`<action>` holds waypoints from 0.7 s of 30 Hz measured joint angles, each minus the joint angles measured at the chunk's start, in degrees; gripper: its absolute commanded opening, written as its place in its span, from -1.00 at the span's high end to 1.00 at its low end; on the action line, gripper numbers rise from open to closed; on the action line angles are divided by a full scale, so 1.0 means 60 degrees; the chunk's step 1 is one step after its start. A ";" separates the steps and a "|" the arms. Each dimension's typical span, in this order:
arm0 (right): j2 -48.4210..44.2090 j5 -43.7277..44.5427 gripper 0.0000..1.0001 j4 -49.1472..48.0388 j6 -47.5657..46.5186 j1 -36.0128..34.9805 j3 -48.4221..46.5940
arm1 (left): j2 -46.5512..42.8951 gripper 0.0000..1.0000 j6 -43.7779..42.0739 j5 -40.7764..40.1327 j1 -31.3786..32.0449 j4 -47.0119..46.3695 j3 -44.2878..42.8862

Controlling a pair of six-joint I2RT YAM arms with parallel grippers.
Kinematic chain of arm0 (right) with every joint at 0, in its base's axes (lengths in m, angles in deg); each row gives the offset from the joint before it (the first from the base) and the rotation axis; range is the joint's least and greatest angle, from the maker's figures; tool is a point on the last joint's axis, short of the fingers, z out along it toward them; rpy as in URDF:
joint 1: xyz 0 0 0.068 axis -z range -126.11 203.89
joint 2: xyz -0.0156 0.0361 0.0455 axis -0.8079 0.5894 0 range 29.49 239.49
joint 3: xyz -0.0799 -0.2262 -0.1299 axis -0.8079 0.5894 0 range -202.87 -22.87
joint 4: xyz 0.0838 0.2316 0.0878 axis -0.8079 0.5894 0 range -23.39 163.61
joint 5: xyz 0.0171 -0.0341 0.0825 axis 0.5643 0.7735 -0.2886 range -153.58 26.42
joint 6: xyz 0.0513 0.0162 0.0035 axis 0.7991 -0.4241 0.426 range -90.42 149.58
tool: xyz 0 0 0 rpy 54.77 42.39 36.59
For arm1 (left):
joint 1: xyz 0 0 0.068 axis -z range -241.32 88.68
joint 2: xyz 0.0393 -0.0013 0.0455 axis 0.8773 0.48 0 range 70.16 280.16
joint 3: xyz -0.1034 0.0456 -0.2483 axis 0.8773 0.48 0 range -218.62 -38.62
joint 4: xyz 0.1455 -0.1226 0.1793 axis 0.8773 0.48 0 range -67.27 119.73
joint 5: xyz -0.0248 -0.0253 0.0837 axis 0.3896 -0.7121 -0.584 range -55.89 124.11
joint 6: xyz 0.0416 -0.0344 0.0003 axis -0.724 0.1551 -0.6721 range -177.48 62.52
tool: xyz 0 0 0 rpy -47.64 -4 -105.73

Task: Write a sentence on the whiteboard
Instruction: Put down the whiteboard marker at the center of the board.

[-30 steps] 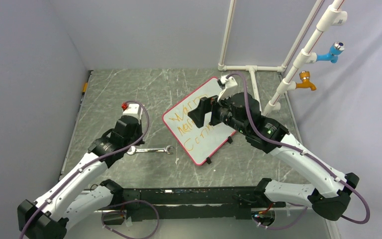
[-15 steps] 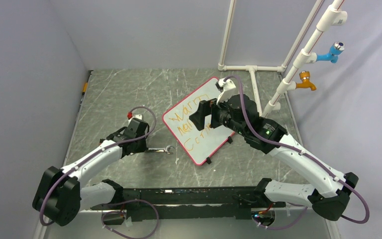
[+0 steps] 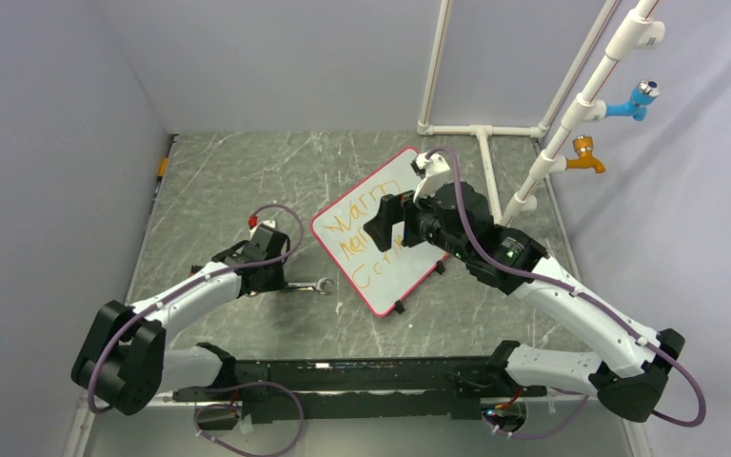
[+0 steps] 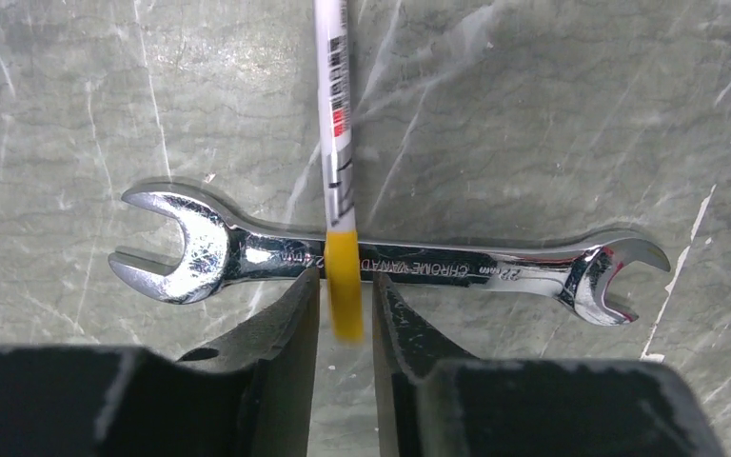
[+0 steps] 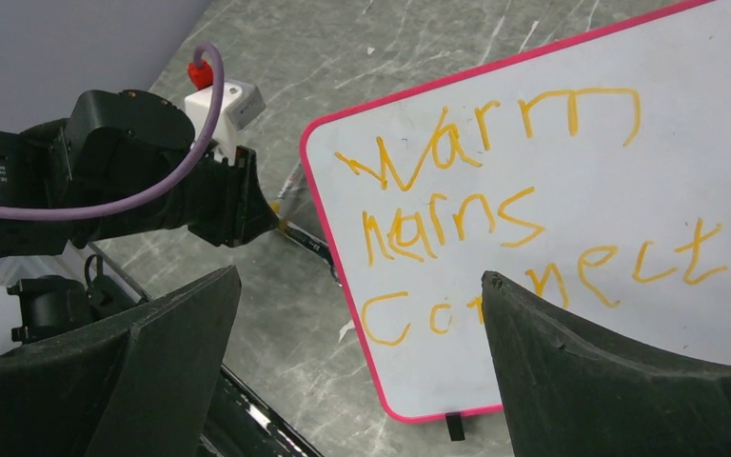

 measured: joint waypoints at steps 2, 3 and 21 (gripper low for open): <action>0.0000 0.0004 -0.99 0.0000 -0.0004 0.0000 0.0000 | 0.0004 0.14 -0.0007 -0.0007 0.0000 -0.0036 0.0000; 0.0000 0.0004 -0.99 0.0000 -0.0004 0.0000 0.0000 | 0.0004 0.09 -0.0011 -0.0004 -0.0004 -0.0051 0.0000; -0.0029 0.0029 -0.99 -0.0073 -0.0098 0.0000 0.0240 | -0.1716 -0.99 -0.0576 -0.0470 -0.0015 0.0867 -0.0678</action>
